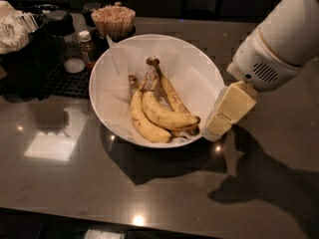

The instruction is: Pick banana from white bowl

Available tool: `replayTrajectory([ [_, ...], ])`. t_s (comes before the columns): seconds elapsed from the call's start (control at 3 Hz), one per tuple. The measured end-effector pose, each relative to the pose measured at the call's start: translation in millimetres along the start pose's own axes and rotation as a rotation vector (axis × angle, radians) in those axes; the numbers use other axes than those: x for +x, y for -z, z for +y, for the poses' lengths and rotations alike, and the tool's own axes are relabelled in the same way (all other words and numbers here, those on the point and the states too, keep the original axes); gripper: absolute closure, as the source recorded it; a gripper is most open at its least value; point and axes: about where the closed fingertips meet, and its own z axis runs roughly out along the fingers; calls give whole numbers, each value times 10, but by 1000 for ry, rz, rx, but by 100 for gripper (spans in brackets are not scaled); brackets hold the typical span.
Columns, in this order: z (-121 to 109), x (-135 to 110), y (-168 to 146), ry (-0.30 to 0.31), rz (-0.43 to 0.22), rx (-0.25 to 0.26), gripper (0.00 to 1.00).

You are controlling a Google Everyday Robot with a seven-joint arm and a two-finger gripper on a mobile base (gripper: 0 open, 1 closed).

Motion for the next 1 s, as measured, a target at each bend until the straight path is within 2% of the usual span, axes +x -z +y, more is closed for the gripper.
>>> replayTrajectory([
  [0.33,98,-197,256,104,-38,72,0],
  [0.67,177,-417,373,205,-77,92,0],
  [1.0,212,-644,235,281,-123,34,0],
])
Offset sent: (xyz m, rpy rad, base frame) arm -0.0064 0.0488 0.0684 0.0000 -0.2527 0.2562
